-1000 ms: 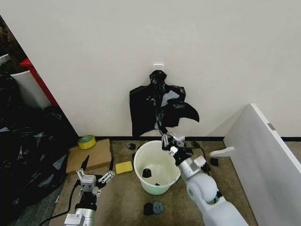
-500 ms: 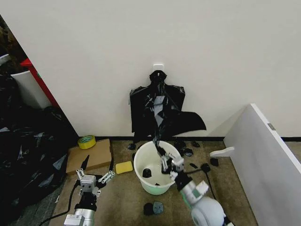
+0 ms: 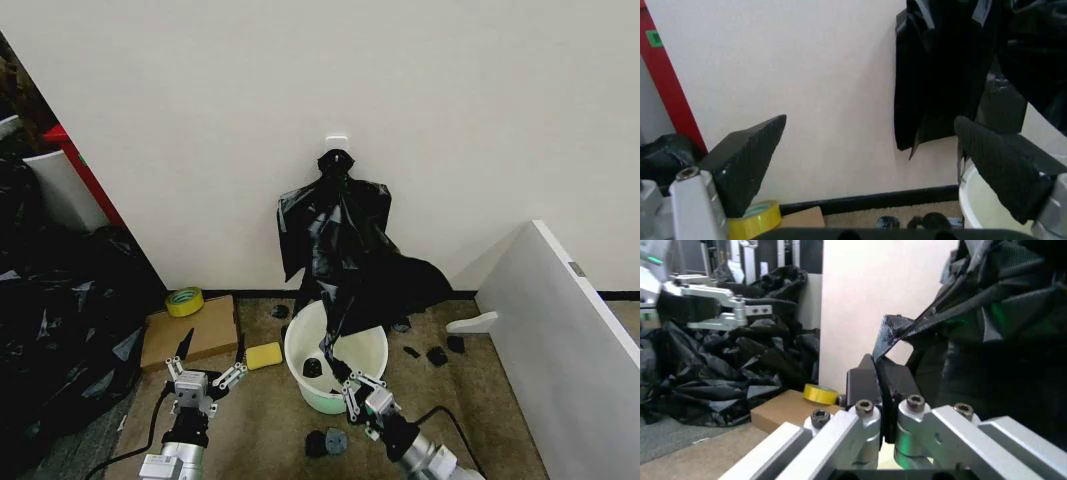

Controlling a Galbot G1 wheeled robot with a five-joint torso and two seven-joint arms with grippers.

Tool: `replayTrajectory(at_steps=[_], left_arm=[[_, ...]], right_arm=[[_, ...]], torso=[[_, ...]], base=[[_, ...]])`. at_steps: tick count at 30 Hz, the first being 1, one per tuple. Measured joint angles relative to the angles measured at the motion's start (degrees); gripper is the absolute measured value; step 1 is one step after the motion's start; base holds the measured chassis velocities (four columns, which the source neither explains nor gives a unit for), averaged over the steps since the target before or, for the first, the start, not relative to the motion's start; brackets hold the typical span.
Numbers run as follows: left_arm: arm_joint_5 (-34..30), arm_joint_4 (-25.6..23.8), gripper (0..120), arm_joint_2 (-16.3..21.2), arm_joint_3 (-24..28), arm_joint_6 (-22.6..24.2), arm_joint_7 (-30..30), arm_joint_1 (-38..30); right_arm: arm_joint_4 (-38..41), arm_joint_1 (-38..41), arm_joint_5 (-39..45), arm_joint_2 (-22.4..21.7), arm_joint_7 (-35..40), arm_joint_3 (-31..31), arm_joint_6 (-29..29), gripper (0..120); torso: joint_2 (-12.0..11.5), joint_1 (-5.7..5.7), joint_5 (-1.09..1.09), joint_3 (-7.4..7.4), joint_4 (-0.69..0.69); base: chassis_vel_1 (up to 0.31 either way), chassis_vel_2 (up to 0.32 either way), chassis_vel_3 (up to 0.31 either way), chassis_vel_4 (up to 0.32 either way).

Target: Place the garbage bag over the trash bin.

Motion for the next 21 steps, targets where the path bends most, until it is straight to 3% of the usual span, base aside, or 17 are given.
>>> replayTrajectory(at_steps=[14, 21], left_arm=[[0.26, -0.01, 99, -0.04, 0.03, -0.59, 0.06, 0.22], [0.59, 0.12, 99, -0.29, 0.08, -0.73, 0.06, 0.27]], right_arm=[[-1.07, -2.49, -1.99, -0.01, -7.86, 2.77, 5.16, 0], [-1.24, -2.13, -2.74, 0.54, -6.78, 2.65, 5.19, 0]], torso=[[0.0, 0.01, 0.0, 0.0, 0.0], [0.0, 0.01, 0.0, 0.0, 0.0]], base=[[0.0, 0.0, 0.0, 0.0], [0.0, 0.0, 0.0, 0.0]])
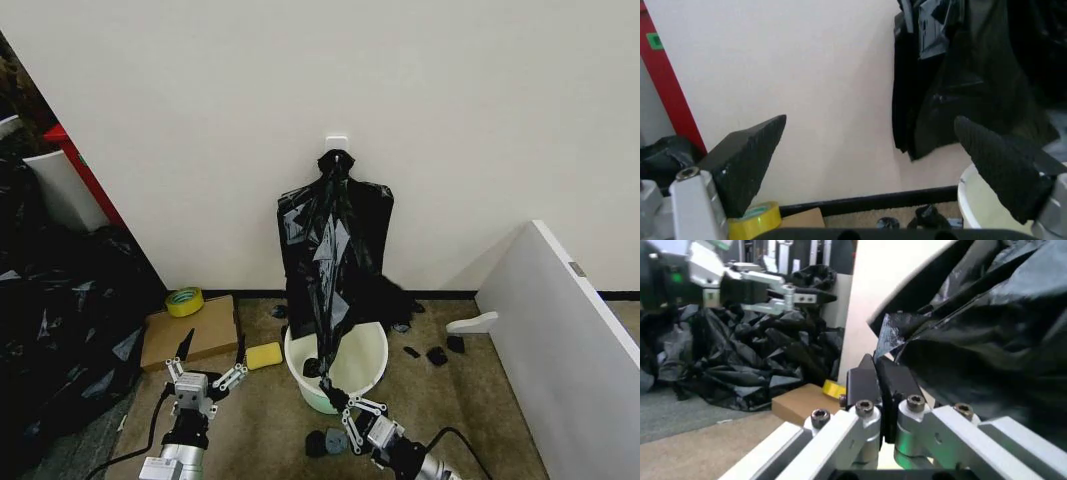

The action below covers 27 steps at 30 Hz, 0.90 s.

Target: Place the garbage bag over the trash bin.

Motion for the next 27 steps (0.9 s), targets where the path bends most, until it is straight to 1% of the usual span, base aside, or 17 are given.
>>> replayTrajectory(at_steps=[5, 8, 9, 10, 16, 17, 18, 22, 24, 25, 27], left_arm=[[0.2, 0.21, 99, -0.06, 0.15, -0.02, 0.0, -0.05], [0.22, 0.33, 99, -0.06, 0.23, -0.02, 0.01, -0.23], [0.22, 0.33, 99, -0.06, 0.23, -0.02, 0.01, -0.23], [0.21, 0.41, 99, -0.05, 0.24, 0.01, 0.01, -0.34], [-0.02, 0.86, 99, 0.16, 0.29, 0.47, 0.01, -1.13], [-0.05, 0.89, 99, 0.16, 0.29, 0.54, 0.01, -1.21], [-0.05, 0.89, 99, 0.16, 0.29, 0.54, 0.01, -1.21], [-0.13, 1.04, 99, 0.17, 0.29, 0.81, 0.01, -1.42], [-0.13, 1.1, 99, 0.17, 0.21, 0.82, 0.01, -1.4], [-0.13, 1.1, 99, 0.17, 0.21, 0.82, 0.01, -1.4], [-0.12, 1.2, 99, 0.14, 0.13, 0.84, 0.01, -1.31]], right_arm=[[0.16, 0.37, -0.53, 0.45, 2.25, -0.13, -0.94, 0], [0.51, 0.35, -2.25, 0.83, 6.13, -0.25, -1.63, 6], [0.51, 0.35, -2.25, 0.83, 6.13, -0.25, -1.63, 6], [0.73, 0.31, -2.75, 0.9, 7.46, -0.24, -1.9, 13], [1.61, -0.75, -5.32, 0.35, 12.87, 0.66, -4.21, 37], [1.76, -0.87, -5.13, 0.3, 13.34, 0.71, -4.55, 41], [1.76, -0.87, -5.13, 0.3, 13.34, 0.71, -4.55, 41], [4.01, -1.1, -1.23, -0.02, 15.43, 1.02, -8.39, 59], [4.98, -0.29, 0.46, -0.11, 16.78, 0.91, -10.43, 66], [4.98, -0.29, 0.46, -0.11, 16.78, 0.91, -10.43, 66], [5.63, 2.19, 3.18, -0.13, 19.04, 0.3, -13.58, 76]], torso=[[0.0, 0.0, 0.0, 0.0, 0.0], [0.0, 0.0, 0.0, 0.0, 0.0], [0.0, 0.0, 0.0, 0.0, 0.0], [0.0, 0.0, 0.0, 0.0, 0.0], [0.0, 0.0, 0.0, 0.0, 0.0], [0.0, 0.0, 0.0, 0.0, 0.0], [0.0, 0.0, 0.0, 0.0, 0.0], [0.0, 0.0, 0.0, 0.0, 0.0], [0.0, 0.0, -0.01, 0.0, -0.01], [0.0, 0.0, -0.01, 0.0, -0.01], [0.0, 0.0, 0.0, 0.0, -0.01]], base=[[0.0, 0.0, 0.0, 0.0], [0.0, 0.0, 0.0, 0.0], [0.0, 0.0, 0.0, 0.0], [0.0, 0.0, 0.0, 0.0], [0.0, 0.0, 0.0, 0.0], [0.0, 0.0, 0.0, 0.0], [0.0, 0.0, 0.0, 0.0], [0.0, 0.0, 0.0, 0.0], [0.0, 0.0, 0.0, 0.0], [0.0, 0.0, 0.0, 0.0], [0.0, 0.0, 0.0, 0.0]])
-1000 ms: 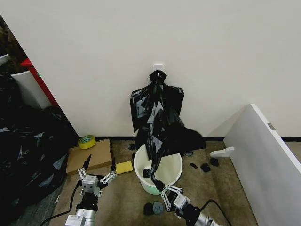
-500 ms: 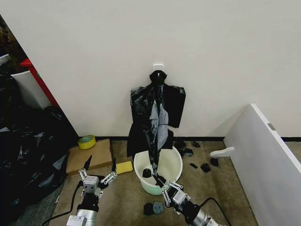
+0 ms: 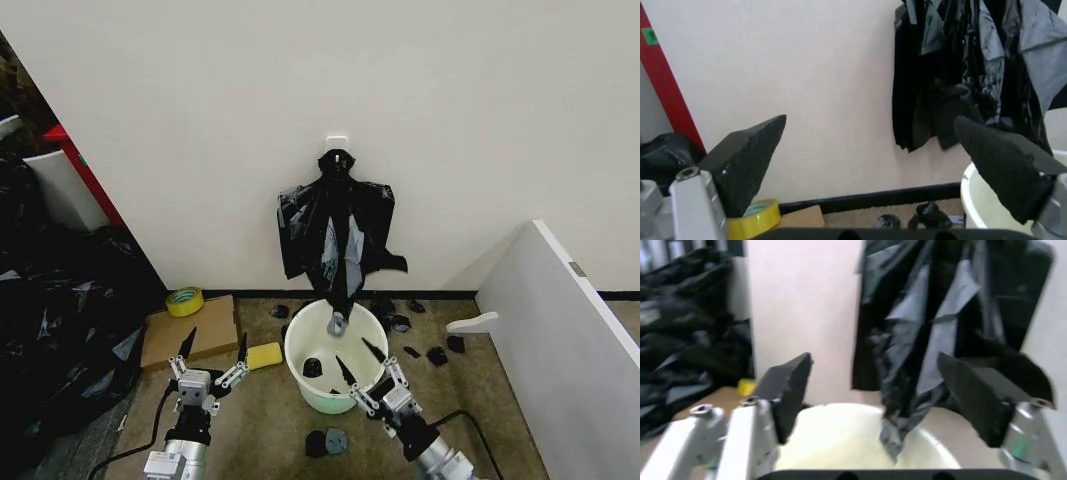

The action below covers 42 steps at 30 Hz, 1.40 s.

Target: Place the garbage bag over the trash bin.

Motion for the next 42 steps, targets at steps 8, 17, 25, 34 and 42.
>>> replayTrajectory(at_steps=[8, 17, 25, 34, 42], left_arm=[[0.29, -0.09, 99, -0.15, -0.27, 0.22, 0.04, 0.53], [0.63, -0.37, 99, -0.63, -0.55, 0.32, 0.05, 0.97], [0.67, -0.68, 99, -0.9, -0.83, 0.27, 0.06, 1.11], [0.62, -0.36, 99, -1.04, -0.66, -0.02, 0.04, 0.93], [0.62, -0.13, 99, -1.06, -0.23, -0.07, 0.02, 0.79]], right_arm=[[-4.11, 13.83, 12.09, 0.06, 1.92, -2.05, -7.48, 99], [-16.05, 28.83, 18.6, -0.4, 1.79, -7.02, -9.43, 98], [-19.65, 32.37, 19.89, 1.82, 4.4, -9.07, -10.51, 70], [-18.72, 31.7, 19.78, 0.96, 4.28, -8.9, -10.38, 39], [-18.5, 31.11, 19.09, 0.81, 3.84, -9.11, -9.99, 7]], torso=[[0.0, 0.0, 0.01, 0.0, 0.02], [0.0, 0.0, 0.0, 0.01, 0.01], [0.0, 0.0, 0.01, 0.01, 0.01], [0.0, 0.0, 0.0, 0.0, 0.0], [0.0, 0.0, 0.0, 0.0, 0.0]], base=[[0.0, 0.0, 0.0, 0.0], [0.0, 0.0, 0.0, 0.0], [0.0, 0.0, 0.0, 0.0], [0.0, 0.0, 0.0, 0.0], [0.0, 0.0, 0.0, 0.0]])
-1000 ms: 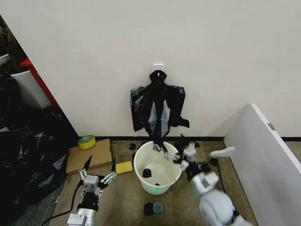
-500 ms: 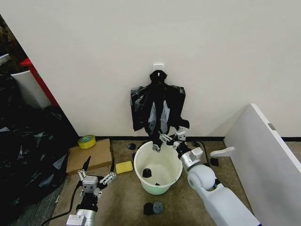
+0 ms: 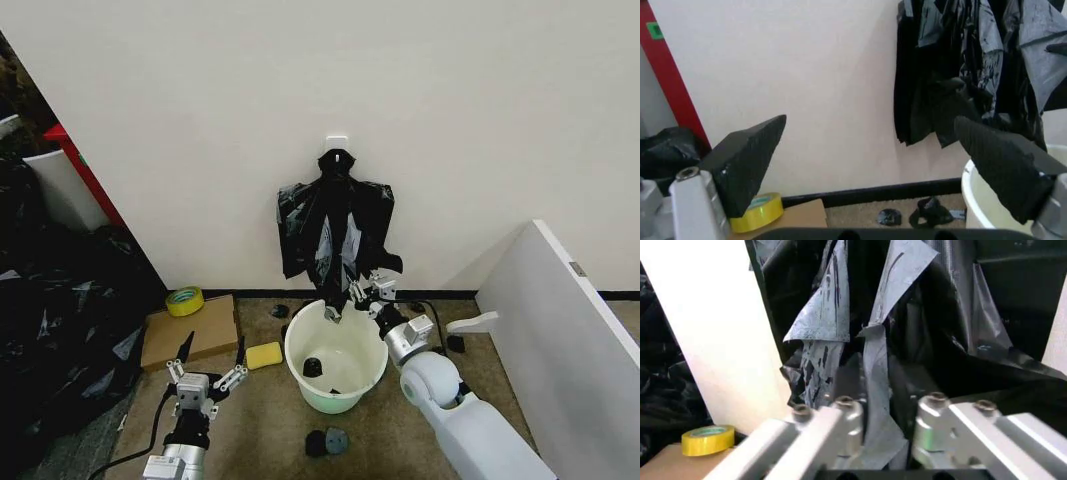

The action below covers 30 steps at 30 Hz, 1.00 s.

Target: Place the garbage bag over the trash bin.

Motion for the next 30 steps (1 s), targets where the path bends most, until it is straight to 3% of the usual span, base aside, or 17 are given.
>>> replayTrajectory(at_steps=[3, 10, 16, 17, 20, 22, 24, 30], left_arm=[[0.0, 0.03, 99, 0.0, 0.11, -0.02, 0.0, 0.0], [-2.02, 0.26, 99, 1.8, 1.51, 0.97, 0.02, -1.98], [-17.33, -0.25, 99, 11.28, 6.01, 2.79, 3.75, -13.0], [-17.33, -0.25, 99, 11.28, 6.01, 2.79, 3.75, -13.0], [-22.62, 0.28, 99, 15.9, 7.85, 3.17, 5.28, -17.84], [-23.78, 0.68, 99, 17.58, 8.69, 3.7, 5.69, -19.39], [-24.57, 2.13, 99, 19.29, 11.18, 4.72, 5.74, -22.54], [-24.71, 8.04, 98, 19.88, 18.99, 5.94, 4.5, -31.07]], right_arm=[[0.01, -0.05, 0.04, -0.05, 0.0, 0.0, 0.03, 0], [2.79, -1.46, 2.45, -1.12, -0.32, 0.83, 0.08, 0], [14.65, -7.19, 9.06, -4.42, -2.32, 3.15, -0.36, 0], [14.65, -7.19, 9.06, -4.42, -2.32, 3.15, -0.36, 0], [16.77, -7.14, 9.13, -5.66, -3.02, 2.19, -0.38, 0], [16.8, -5.61, 9.01, -5.96, -3.39, 0.65, -0.51, 0], [16.91, -5.14, 8.82, -6.11, -3.47, 0.16, -0.63, 0], [17.24, -5.26, 8.69, -6.28, -3.4, 0.48, -0.82, 0]], torso=[[0.0, 0.0, 0.0, 0.0, 0.0], [0.0, 0.0, 0.0, 0.0, 0.01], [0.0, 0.0, -0.02, -0.01, -0.01], [0.0, 0.0, -0.02, -0.01, -0.01], [0.0, 0.0, -0.02, -0.01, -0.06], [0.0, 0.0, 0.03, 0.0, 0.06], [0.0, 0.0, -0.03, 0.0, 0.05], [0.0, 0.0, 0.0, 0.0, -0.01]], base=[[0.0, 0.0, 0.0, 0.0], [0.0, 0.0, 0.0, 0.0], [0.0, 0.0, 0.0, 0.0], [0.0, 0.0, 0.0, 0.0], [0.0, 0.0, 0.0, 0.0], [0.0, 0.0, 0.0, 0.0], [0.0, 0.0, 0.0, 0.0], [0.0, 0.0, 0.0, 0.0]])
